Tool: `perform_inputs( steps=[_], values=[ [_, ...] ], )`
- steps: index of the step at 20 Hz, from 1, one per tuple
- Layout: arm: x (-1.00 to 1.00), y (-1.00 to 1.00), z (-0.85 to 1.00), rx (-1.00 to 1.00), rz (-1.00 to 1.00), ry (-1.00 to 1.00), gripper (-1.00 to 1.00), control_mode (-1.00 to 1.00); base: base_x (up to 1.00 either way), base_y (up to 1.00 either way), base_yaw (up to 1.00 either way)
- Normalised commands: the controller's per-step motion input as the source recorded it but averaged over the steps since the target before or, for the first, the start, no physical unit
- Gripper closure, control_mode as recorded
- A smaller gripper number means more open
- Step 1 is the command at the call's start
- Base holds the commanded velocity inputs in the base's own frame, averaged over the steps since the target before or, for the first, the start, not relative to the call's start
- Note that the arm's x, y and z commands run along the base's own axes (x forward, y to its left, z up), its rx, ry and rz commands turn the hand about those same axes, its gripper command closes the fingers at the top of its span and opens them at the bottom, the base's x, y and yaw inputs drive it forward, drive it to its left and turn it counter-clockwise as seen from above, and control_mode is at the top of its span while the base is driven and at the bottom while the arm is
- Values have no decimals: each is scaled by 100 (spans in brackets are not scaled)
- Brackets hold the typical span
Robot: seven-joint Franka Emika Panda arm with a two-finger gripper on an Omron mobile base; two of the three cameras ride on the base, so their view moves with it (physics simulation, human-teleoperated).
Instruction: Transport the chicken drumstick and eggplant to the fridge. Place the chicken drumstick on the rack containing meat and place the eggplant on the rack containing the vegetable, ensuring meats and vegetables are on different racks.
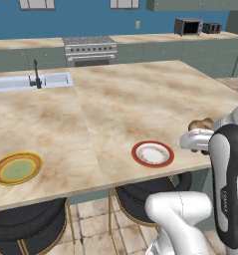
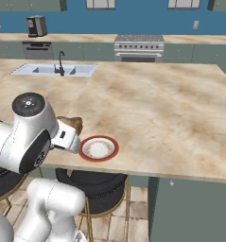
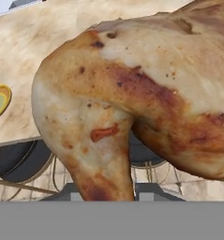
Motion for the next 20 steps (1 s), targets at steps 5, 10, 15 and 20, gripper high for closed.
perform_inputs(
  steps=[5,10,15,20],
  values=[
    [-60,6,57,-7,-4,0,100,-100,0,0,0],
    [-23,-4,15,-6,-3,0,100,100,-13,-16,-2],
    [0,0,0,0,0,0,100,100,-91,-59,-16],
    [0,0,0,0,0,0,100,100,-99,-90,-23]
  ],
)
